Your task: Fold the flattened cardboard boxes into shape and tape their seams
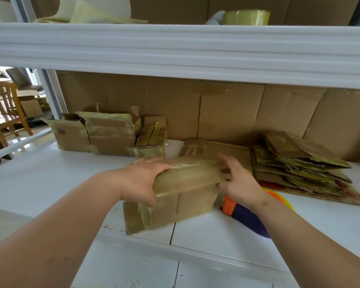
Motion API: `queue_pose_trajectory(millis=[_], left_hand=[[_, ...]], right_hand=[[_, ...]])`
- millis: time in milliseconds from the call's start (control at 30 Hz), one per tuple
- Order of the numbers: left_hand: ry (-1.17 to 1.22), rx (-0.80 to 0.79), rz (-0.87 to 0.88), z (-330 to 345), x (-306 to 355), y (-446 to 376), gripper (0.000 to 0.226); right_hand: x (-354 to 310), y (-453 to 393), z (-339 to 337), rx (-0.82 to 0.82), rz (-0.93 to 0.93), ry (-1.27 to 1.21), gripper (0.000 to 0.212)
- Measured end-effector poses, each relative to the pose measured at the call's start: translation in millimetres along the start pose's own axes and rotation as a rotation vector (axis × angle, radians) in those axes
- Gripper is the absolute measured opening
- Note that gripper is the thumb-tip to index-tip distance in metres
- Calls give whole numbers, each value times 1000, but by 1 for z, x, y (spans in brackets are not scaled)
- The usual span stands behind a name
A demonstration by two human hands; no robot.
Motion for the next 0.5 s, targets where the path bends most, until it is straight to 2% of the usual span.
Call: queue_pose_trajectory(millis=[67, 267, 400, 500], left_hand=[[-72, 3, -35, 1, -8, -3, 100], [-83, 184, -132, -3, -32, -16, 94], [16, 255, -20, -2, -45, -23, 95], [95, 326, 100, -4, -41, -19, 99]], right_hand=[[-4, 2, 13, -113, -38, -32, 75], [-12, 8, 21, -146, -62, -190, 59], [-15, 7, 19, -92, -61, -136, 47], [-10, 1, 12, -14, -37, 53, 54]])
Point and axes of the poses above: each hand's wrist, its own y-axis away from the middle knuckle, its own z-axis out of the palm, x = y × z, the point moved 10 cm from there along -y, towards the middle knuckle, and after that the axes turned 7 degrees about -x, right-handed, at the moved point
